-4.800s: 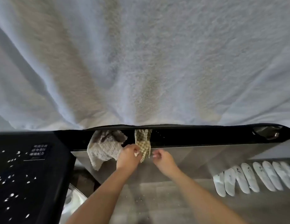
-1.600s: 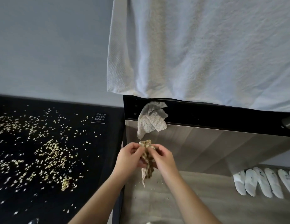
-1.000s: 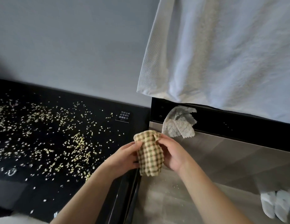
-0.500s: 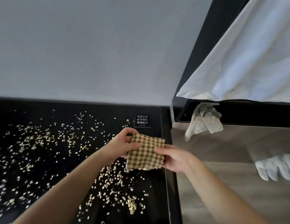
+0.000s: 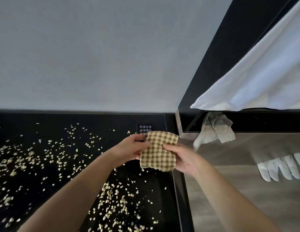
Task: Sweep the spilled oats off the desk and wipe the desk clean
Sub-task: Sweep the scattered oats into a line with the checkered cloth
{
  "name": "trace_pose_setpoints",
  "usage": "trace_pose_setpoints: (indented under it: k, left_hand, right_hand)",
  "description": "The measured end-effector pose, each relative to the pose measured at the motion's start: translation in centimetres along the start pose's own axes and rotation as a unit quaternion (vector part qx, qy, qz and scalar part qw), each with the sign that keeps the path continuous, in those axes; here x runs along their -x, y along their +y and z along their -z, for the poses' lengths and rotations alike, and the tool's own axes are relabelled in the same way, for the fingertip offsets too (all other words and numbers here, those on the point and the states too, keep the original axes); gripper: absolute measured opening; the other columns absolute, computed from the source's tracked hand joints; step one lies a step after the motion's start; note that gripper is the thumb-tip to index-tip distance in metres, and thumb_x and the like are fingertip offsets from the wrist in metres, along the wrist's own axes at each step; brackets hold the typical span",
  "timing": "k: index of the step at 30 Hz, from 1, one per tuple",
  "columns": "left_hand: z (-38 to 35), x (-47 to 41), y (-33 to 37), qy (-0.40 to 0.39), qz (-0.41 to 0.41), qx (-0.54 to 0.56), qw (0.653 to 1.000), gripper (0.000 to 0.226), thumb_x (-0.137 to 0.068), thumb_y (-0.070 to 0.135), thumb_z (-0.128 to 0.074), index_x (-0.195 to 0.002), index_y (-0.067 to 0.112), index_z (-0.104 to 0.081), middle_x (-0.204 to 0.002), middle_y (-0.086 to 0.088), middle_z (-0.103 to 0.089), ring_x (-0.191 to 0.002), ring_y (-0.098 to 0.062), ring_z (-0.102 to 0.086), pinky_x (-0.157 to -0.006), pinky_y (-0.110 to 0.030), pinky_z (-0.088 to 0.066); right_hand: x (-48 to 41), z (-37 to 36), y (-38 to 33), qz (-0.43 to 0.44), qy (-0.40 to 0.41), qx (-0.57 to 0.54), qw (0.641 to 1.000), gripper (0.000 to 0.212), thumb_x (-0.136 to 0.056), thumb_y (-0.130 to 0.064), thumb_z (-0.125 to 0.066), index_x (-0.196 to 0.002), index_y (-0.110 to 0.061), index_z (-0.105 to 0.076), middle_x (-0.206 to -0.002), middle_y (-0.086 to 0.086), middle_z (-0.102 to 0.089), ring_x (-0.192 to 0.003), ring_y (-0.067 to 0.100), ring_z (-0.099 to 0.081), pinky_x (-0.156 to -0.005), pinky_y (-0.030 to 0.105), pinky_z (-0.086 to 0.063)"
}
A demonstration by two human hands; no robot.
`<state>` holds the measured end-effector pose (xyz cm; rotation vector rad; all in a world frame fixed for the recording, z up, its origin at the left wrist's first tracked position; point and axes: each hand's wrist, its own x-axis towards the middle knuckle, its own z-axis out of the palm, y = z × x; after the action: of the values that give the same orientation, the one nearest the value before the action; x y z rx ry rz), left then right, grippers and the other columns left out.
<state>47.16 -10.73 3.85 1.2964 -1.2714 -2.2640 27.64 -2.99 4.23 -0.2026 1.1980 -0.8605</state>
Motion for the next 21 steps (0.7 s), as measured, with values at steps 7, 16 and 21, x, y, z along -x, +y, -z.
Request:
trace_pose_setpoints:
  k: [7, 16, 21]
  left_hand:
    - [1.2, -1.2, -0.2, 0.015, -0.069, -0.038, 0.997, 0.013, -0.094, 0.0, -0.053, -0.097, 0.012, -0.059, -0.096, -0.011, -0.064, -0.087, -0.026, -0.061, -0.077, -0.043, -0.054]
    - [1.2, -1.4, -0.4, 0.04, -0.146, -0.101, 0.983, 0.02, -0.084, -0.004, -0.067, -0.079, 0.011, -0.053, -0.081, -0.008, -0.052, -0.073, -0.017, -0.053, -0.067, -0.027, -0.05]
    - [0.4, -3.3, -1.8, 0.078, -0.215, -0.043, 0.973, 0.017, -0.076, 0.001, -0.066, -0.084, 0.012, -0.055, -0.086, -0.005, -0.055, -0.078, -0.019, -0.051, -0.072, -0.035, -0.048]
  right_hand:
    - [-0.7, 1.4, -2.4, 0.064, -0.043, 0.209, 0.975, 0.022, -0.092, -0.011, -0.059, -0.113, -0.015, -0.064, -0.095, 0.008, -0.068, -0.075, 0.02, -0.065, -0.056, 0.027, -0.055]
    - [-2.1, 1.7, -1.9, 0.109, -0.102, 0.068, 0.986, 0.05, -0.077, -0.025, -0.079, -0.123, -0.017, -0.062, -0.118, 0.013, -0.065, -0.104, 0.024, -0.065, -0.086, 0.035, -0.055]
    - [-4.6, 1.0, 1.8, 0.061, -0.122, -0.226, 0.965, 0.05, -0.079, -0.007, -0.075, -0.126, 0.002, -0.058, -0.122, 0.021, -0.062, -0.114, 0.032, -0.06, -0.097, 0.043, -0.052]
